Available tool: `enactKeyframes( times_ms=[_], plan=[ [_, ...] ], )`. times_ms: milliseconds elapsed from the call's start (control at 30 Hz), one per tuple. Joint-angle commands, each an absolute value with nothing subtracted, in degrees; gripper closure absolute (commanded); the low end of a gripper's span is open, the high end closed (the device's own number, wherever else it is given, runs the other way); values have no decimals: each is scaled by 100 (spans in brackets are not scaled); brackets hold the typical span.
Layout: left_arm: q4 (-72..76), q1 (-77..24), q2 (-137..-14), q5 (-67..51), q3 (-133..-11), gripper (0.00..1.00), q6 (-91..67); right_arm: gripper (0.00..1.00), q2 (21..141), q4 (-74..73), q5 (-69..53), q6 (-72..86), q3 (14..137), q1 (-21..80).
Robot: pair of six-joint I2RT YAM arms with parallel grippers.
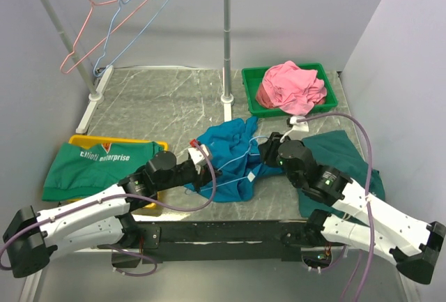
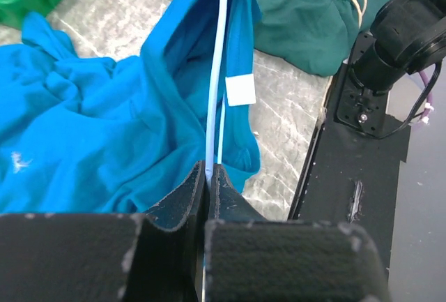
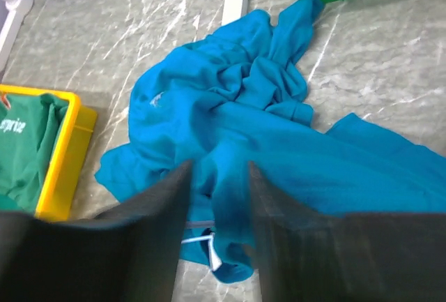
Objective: Place the t-shirt on the hanger
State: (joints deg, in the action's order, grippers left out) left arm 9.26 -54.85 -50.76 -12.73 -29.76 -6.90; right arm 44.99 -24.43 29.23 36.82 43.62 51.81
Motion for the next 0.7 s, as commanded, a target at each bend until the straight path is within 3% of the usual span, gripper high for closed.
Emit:
enactKeyframes(
  times_ms=[0, 67, 167, 333, 667],
  plan=[
    [2197, -5423, -5238, -1134, -2944, 99, -1160, 46, 4376, -2320, 2628, 3665, 4438, 5098],
    [2294, -5423, -5326, -1213, -2918, 99, -1169, 37, 4456, -2425, 2715, 3700, 4517, 5080],
    [2425, -5423, -5361, -1222, -2839, 99, -1257, 34, 4439, -2558, 2874, 3797, 4474, 4966],
    [2671, -5423, -5379, -1169, -2681, 99, -1520, 32, 3930, -2497, 2602, 3841, 4316, 4387],
    [3059, -5423, -5782, -1142, -2593, 99, -1898, 33, 3164, -2022, 2111, 3605, 3920, 4351]
  ],
)
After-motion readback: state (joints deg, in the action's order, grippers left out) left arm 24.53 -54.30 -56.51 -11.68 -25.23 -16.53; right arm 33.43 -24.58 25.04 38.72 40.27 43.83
